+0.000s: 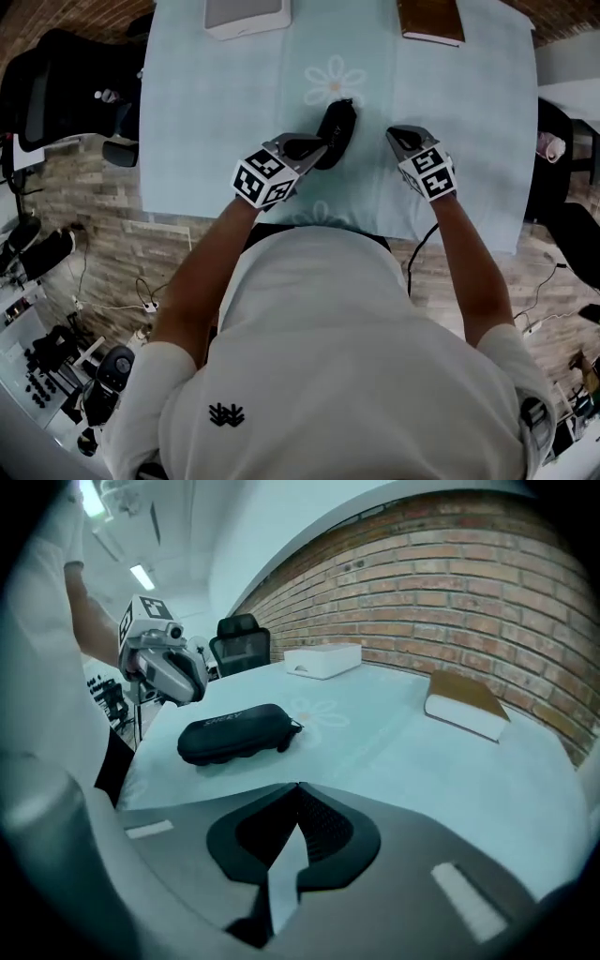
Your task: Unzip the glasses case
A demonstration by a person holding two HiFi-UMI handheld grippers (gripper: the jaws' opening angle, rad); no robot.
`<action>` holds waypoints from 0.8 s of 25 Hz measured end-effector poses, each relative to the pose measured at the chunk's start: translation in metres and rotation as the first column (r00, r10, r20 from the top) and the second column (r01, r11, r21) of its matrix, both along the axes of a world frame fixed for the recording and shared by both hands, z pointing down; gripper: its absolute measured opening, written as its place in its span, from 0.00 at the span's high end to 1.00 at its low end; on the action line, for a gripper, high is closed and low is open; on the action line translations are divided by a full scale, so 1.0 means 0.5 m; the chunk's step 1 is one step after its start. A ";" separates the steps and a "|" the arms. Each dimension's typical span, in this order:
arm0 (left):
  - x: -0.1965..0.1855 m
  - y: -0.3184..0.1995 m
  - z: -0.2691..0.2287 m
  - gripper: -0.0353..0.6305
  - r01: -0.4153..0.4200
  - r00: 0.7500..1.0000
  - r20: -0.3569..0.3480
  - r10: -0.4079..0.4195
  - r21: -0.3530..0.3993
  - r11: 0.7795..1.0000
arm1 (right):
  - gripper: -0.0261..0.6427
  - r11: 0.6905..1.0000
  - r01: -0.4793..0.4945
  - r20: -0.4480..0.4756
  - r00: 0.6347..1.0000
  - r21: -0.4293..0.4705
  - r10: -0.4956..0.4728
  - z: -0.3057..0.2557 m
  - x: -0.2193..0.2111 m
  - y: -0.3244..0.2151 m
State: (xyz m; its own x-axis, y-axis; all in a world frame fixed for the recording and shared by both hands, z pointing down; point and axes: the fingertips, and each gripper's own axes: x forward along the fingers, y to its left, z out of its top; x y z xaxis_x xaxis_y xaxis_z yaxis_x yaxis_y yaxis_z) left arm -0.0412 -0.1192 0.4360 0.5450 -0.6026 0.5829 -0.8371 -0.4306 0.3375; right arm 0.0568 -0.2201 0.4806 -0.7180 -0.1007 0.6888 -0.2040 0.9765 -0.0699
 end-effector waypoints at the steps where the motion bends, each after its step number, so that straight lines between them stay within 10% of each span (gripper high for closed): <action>1: -0.005 0.004 -0.007 0.87 0.002 1.000 -0.004 -0.001 0.010 1.000 | 0.96 0.999 -0.032 0.009 0.999 -0.009 0.032 -0.007 0.013 0.016; 20: -0.133 0.212 -0.151 0.87 -0.110 0.991 -0.057 0.121 0.176 0.978 | 0.96 0.952 -0.305 0.094 0.948 0.006 0.303 -0.154 -0.013 0.344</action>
